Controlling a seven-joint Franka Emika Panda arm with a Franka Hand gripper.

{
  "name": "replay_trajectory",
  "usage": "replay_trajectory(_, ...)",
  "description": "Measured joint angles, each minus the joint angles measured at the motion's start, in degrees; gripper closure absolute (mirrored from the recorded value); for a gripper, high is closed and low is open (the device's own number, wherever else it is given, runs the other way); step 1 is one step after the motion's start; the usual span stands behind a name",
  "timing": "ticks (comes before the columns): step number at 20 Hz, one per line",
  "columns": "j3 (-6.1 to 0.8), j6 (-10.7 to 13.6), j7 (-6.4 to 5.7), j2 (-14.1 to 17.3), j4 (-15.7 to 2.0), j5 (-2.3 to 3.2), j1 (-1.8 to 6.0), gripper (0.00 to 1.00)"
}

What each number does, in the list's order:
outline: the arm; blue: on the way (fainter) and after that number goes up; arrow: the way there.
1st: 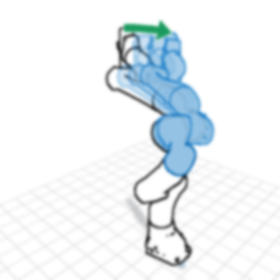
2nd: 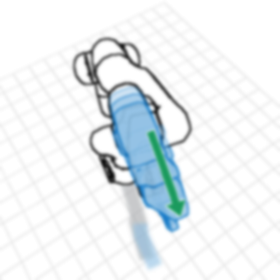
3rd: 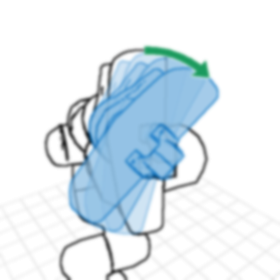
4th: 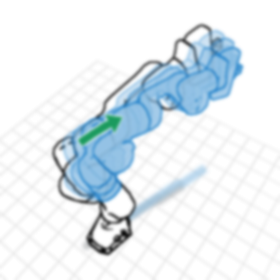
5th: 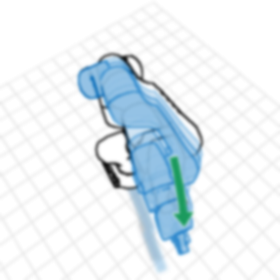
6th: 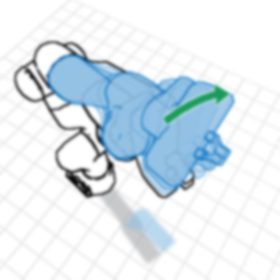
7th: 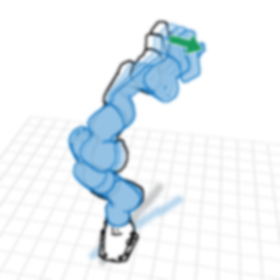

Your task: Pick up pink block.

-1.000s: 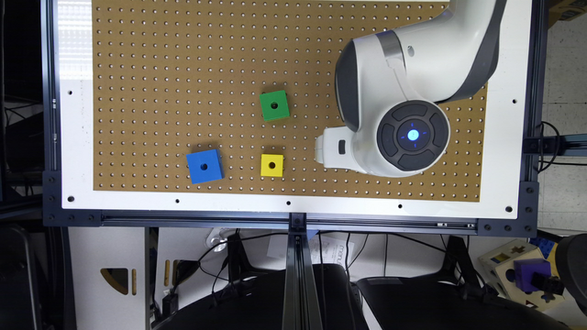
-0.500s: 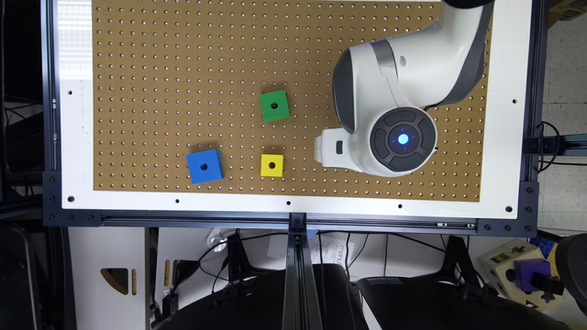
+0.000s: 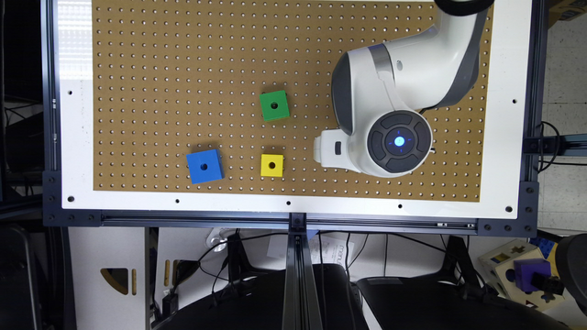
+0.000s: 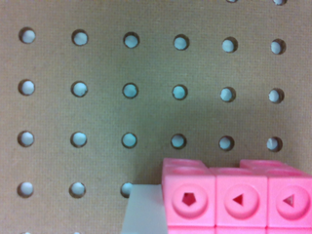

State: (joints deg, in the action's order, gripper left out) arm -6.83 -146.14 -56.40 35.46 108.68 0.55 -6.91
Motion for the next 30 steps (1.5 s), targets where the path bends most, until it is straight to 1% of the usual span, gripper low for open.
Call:
replay_trajectory(11,0.06,0.13,0.0,-0.01,0.0,0.0,0.01,1.0)
replay_trajectory(15,0.19,0.82,0.0,-0.87,0.01,0.0,0.02,1.0)
replay_trajectory(20,0.2,4.03,-0.01,-3.92,0.02,0.0,0.03,1.0)
replay_trajectory(24,0.19,7.65,-0.07,-7.39,0.03,-0.02,0.02,1.0)
replay_trajectory(28,0.18,10.35,-0.14,-10.17,0.04,-0.03,0.02,1.0)
replay_trajectory(30,0.18,11.09,-0.16,-10.87,0.04,-0.03,0.02,1.0)
